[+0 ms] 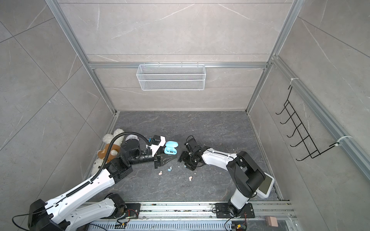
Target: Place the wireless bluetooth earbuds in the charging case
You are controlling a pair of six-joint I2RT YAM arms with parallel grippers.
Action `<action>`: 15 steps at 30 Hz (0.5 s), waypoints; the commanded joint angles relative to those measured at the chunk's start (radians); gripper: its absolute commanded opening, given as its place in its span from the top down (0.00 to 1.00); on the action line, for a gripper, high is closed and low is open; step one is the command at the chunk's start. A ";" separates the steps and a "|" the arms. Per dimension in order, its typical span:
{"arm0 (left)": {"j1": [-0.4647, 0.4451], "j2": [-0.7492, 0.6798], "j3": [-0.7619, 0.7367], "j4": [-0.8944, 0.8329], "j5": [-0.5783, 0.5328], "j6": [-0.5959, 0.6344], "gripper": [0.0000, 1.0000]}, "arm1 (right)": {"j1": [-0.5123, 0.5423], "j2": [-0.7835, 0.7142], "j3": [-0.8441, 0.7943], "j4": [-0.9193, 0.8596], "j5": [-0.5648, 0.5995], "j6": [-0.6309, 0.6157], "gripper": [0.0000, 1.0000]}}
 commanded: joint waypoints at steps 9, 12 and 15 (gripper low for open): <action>0.008 -0.028 0.016 0.000 -0.001 0.027 0.73 | -0.023 -0.036 0.047 -0.251 0.048 -0.138 0.29; 0.008 -0.027 0.016 0.000 -0.001 0.024 0.73 | -0.026 -0.012 0.057 -0.219 0.038 -0.146 0.29; 0.009 -0.028 0.021 -0.010 -0.003 0.027 0.73 | -0.025 0.018 0.080 -0.229 0.050 -0.155 0.29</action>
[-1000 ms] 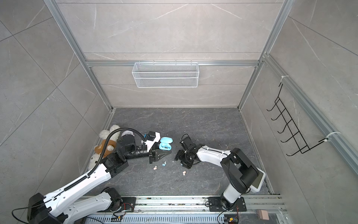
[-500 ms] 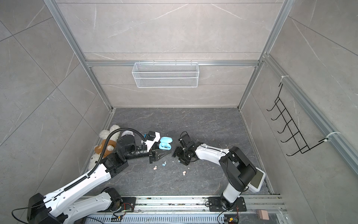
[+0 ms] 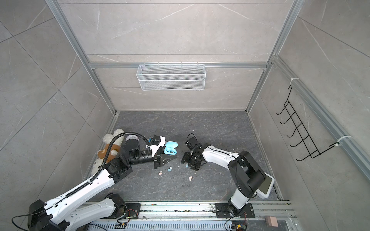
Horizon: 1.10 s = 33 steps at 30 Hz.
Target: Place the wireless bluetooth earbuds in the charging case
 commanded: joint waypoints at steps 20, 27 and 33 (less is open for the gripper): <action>0.009 -0.038 0.025 -0.024 -0.008 0.028 0.73 | -0.039 0.130 0.061 0.009 -0.027 -0.204 0.29; 0.010 -0.044 0.026 -0.034 -0.012 0.030 0.73 | -0.036 0.128 0.084 -0.018 -0.047 -0.230 0.28; 0.011 -0.046 0.024 -0.037 -0.012 0.028 0.73 | -0.024 0.101 0.095 -0.032 -0.065 -0.231 0.28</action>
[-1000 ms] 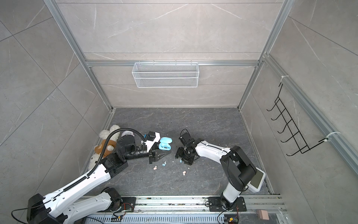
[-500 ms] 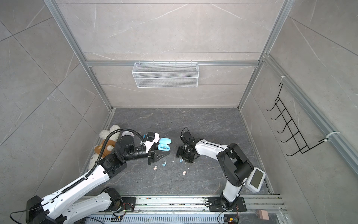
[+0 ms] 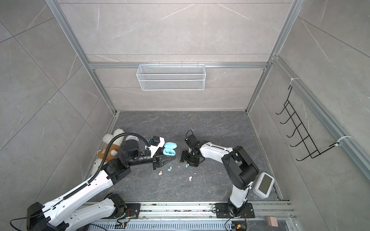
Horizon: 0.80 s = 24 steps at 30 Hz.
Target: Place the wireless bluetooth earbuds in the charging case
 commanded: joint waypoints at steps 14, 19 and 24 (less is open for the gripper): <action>0.006 -0.032 0.018 0.009 -0.011 0.024 0.73 | 0.052 0.009 0.066 -0.035 -0.043 -0.010 0.29; 0.006 -0.041 0.022 0.002 -0.014 0.024 0.73 | 0.072 0.025 0.091 -0.036 -0.057 -0.003 0.29; 0.006 -0.053 0.019 -0.007 -0.020 0.024 0.73 | 0.084 0.034 0.102 -0.032 -0.064 0.004 0.29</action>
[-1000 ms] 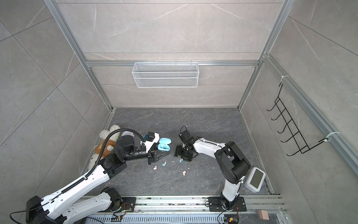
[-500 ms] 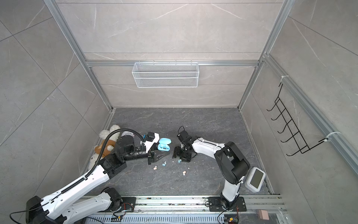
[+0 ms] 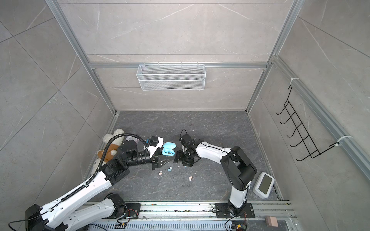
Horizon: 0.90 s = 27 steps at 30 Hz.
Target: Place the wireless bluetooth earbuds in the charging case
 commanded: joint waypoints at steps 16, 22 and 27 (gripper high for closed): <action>0.011 -0.128 -0.001 -0.098 -0.080 0.018 0.73 | 0.012 -0.015 0.013 -0.172 0.161 -0.003 0.28; 0.011 -0.149 -0.007 -0.105 -0.091 0.015 0.73 | -0.004 -0.021 0.020 -0.205 0.198 -0.009 0.28; 0.011 -0.150 -0.006 -0.106 -0.094 0.015 0.73 | -0.027 -0.019 0.018 -0.182 0.176 -0.003 0.28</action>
